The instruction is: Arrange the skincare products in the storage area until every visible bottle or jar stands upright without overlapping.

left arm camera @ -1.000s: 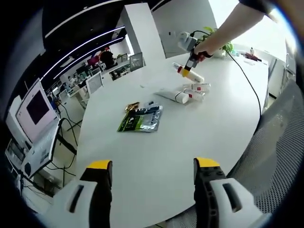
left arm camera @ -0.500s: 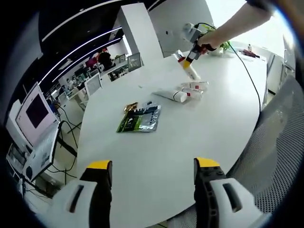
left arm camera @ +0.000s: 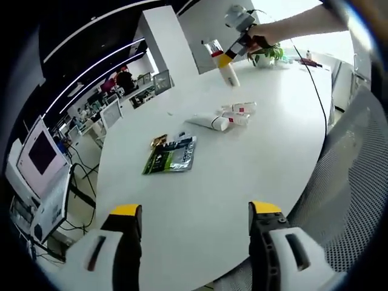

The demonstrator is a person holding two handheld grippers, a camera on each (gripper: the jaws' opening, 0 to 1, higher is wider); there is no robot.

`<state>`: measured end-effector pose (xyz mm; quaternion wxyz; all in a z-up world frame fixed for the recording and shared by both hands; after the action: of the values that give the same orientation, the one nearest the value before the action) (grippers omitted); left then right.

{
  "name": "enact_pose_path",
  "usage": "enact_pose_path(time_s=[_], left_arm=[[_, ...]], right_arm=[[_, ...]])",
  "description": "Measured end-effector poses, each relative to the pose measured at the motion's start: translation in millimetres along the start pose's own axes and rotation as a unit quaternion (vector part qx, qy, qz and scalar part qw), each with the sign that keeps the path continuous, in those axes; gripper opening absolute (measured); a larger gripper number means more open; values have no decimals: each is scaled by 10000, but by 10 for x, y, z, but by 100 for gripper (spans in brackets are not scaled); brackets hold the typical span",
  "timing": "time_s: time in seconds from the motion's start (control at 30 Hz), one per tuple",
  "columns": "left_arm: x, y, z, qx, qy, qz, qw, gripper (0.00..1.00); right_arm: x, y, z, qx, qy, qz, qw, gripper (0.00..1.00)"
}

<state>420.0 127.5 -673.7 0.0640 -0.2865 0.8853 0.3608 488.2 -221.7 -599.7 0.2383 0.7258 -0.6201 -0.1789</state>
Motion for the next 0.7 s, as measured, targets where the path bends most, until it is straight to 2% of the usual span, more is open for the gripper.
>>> enact_pose_path(time_s=[0.07, 0.13, 0.2, 0.27, 0.37, 0.47, 0.57, 0.67, 0.7], left_arm=[[-24, 8, -27, 68, 177, 27, 9998, 70], [-92, 41, -114, 282, 396, -33, 9988, 68], [-160, 77, -249, 546, 447, -101, 9975, 68], [-191, 98, -393, 721, 692, -84, 9950, 68], [-229, 148, -705, 1159, 946, -46, 9887, 70], [-226, 222, -994, 1548, 760, -63, 9850, 71], [-174, 289, -1274, 1922, 954, 144, 9766, 70], [-131, 342, -1466, 2051, 1104, 308, 9720, 62], [-99, 367, -1576, 2186, 1243, 423, 9670, 63]], right_arm=[[-119, 93, -36, 101, 64, -65, 9999, 20], [-244, 166, -58, 164, 111, -174, 9997, 20], [-348, 222, -69, 234, 157, -273, 9992, 20], [-425, 264, -65, 232, 194, -307, 9991, 20], [-586, 369, -72, 302, 318, -332, 9985, 20], [-753, 483, -90, 413, 338, -416, 9977, 20], [-908, 580, -115, 505, 349, -492, 9969, 20], [-1038, 671, -150, 611, 385, -489, 9962, 20], [-1088, 711, -164, 662, 374, -482, 9959, 20]])
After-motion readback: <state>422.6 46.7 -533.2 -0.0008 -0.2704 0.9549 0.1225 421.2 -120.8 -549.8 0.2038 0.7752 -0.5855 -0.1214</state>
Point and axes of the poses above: the point that each gripper's makers call its tool centre point, and the gripper's own axes: y roughly backward along the fingers, x roughly to its right, z roughly out of its underside, the point moved 1 cm from there along y, roughly backward along the fingers, and after that the axes turned 2 degrees about -y, right-handed, at the moved point
